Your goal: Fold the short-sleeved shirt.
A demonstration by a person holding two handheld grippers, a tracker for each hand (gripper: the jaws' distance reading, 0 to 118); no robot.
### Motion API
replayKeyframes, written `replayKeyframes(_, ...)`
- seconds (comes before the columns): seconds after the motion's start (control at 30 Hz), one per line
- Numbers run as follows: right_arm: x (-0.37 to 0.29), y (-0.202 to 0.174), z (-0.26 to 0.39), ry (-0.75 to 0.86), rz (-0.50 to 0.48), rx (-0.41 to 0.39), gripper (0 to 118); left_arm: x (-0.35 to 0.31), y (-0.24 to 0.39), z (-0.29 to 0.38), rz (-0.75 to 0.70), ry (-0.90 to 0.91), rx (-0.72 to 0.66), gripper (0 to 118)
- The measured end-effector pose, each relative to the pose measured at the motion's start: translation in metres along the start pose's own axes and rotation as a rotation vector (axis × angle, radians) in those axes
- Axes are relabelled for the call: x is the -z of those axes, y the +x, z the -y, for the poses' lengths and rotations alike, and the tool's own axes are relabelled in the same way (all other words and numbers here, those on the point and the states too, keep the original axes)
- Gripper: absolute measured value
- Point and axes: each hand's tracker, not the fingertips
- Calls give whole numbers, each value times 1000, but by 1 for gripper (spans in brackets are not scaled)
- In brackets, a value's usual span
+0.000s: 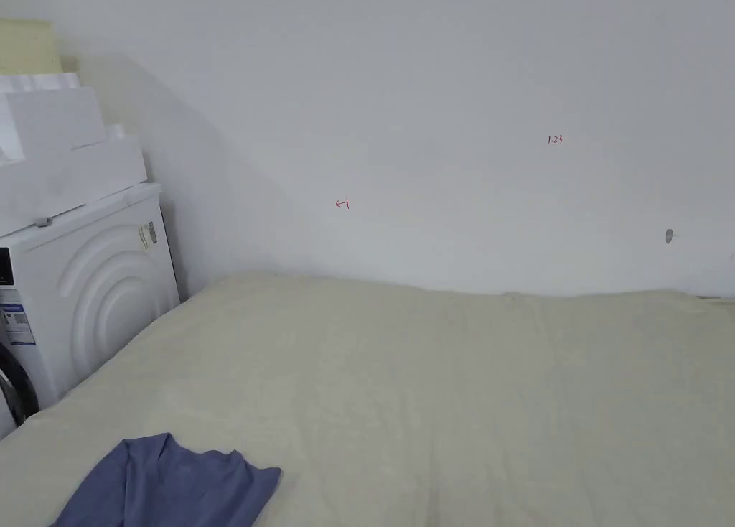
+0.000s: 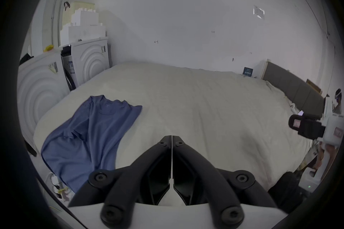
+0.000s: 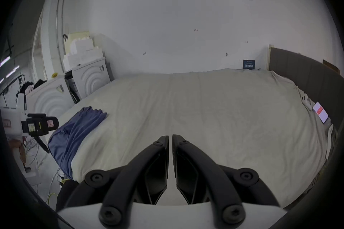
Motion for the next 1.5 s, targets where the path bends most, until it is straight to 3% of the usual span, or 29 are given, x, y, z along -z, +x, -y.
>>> replayKeyframes(0.1,-4,-1,-1,4,-19,32,4,0,-3,3,17,2,-39,2)
replayKeyframes(0.27,-3,-5,-4,2,-16,17,4,0,-10,7,-13,-1,-27,5)
replayKeyframes(0.4,-3,-5,-4,-19,-37,66,4,-2,-26,10,-23,-5,-33,6)
replayKeyframes(0.47,-3,-7,-3,-18,-39,69,4,-1,-38,9,-64,4,-9,11)
replayKeyframes(0.6,-1,-8,-2,-40,-61,61,5,17,-70,-4,-172,-72,47,43)
replayKeyframes(0.73,7,-5,2,-68,-62,69,5,50,-111,-19,-181,-86,63,101)
replayKeyframes(0.77,9,-5,3,-79,-65,71,5,63,-126,-22,-182,-98,67,107)
replayKeyframes(0.9,15,-4,5,-112,-60,73,5,103,-161,-40,-193,-206,62,107)
replayKeyframes(1.0,26,-3,10,-146,-46,119,5,155,-202,-42,-130,-304,2,107)
replayKeyframes(1.1,39,-4,20,-183,-17,178,5,214,-243,-36,-211,-398,-25,107)
replayKeyframes(1.3,48,-3,30,-269,38,166,5,279,-287,-11,-268,-504,-47,107)
replayKeyframes(1.37,48,-1,32,-277,51,188,5,284,-294,-3,-226,-501,-108,111)
replayKeyframes(1.43,50,1,34,-290,52,201,5,279,-285,-2,-257,-461,-83,113)
replayKeyframes(1.5,50,1,37,-310,65,186,5,278,-278,-3,-278,-462,-30,105)
